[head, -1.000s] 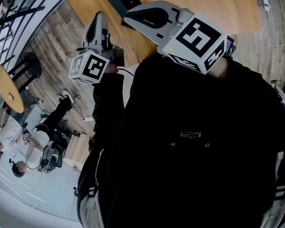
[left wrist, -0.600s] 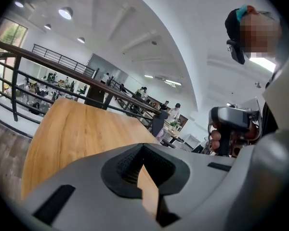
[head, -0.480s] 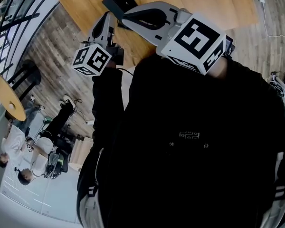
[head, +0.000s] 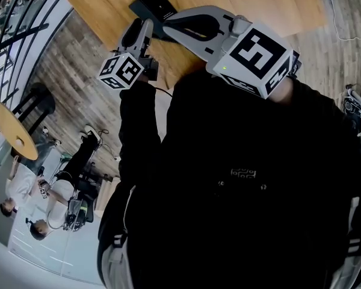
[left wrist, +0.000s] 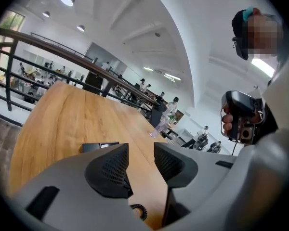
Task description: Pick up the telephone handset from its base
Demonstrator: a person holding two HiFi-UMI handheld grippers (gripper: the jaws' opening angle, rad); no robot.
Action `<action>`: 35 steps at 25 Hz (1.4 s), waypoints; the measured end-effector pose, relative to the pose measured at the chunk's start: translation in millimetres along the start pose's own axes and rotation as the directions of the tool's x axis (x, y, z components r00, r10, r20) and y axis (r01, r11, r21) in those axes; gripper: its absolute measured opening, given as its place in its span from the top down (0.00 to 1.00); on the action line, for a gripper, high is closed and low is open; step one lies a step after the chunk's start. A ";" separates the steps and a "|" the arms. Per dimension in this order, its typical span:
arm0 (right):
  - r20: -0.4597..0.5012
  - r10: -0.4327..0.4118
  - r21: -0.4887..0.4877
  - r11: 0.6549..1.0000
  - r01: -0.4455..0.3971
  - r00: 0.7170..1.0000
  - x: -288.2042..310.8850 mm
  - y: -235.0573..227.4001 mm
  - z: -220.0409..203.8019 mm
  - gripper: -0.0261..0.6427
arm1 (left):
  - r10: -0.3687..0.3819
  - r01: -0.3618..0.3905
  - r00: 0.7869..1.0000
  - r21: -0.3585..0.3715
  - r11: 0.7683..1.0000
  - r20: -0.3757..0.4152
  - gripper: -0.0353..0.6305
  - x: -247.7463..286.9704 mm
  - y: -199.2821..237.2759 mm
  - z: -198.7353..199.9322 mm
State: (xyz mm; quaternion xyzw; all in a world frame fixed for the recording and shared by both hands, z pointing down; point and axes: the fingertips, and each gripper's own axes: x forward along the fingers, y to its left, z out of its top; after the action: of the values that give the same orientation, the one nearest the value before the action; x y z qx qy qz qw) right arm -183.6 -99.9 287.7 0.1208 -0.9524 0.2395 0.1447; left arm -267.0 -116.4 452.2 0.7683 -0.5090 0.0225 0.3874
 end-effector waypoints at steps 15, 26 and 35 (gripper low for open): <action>-0.017 -0.039 0.022 0.999 0.039 0.999 -3.0 -9.2 -3.6 0.94 | -0.099 0.080 0.988 -0.159 0.984 -0.115 0.59 18.0 62.1 -65.7; -0.034 -0.061 0.027 0.998 0.062 0.998 -2.1 -12.4 -9.8 0.94 | -0.118 0.072 0.976 -0.239 0.968 -0.183 0.57 29.2 91.0 -96.4; -0.028 -0.075 0.020 0.997 0.075 0.997 -7.4 -14.8 -11.5 0.94 | -0.139 0.082 0.973 -0.285 0.955 -0.187 0.56 41.4 102.0 -105.2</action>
State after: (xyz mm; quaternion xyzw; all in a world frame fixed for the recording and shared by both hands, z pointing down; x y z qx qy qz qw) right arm -169.8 -105.7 301.1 0.1547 -0.9425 0.2456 0.1654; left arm -290.8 -101.6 601.8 0.7279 -0.4207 0.0088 0.5413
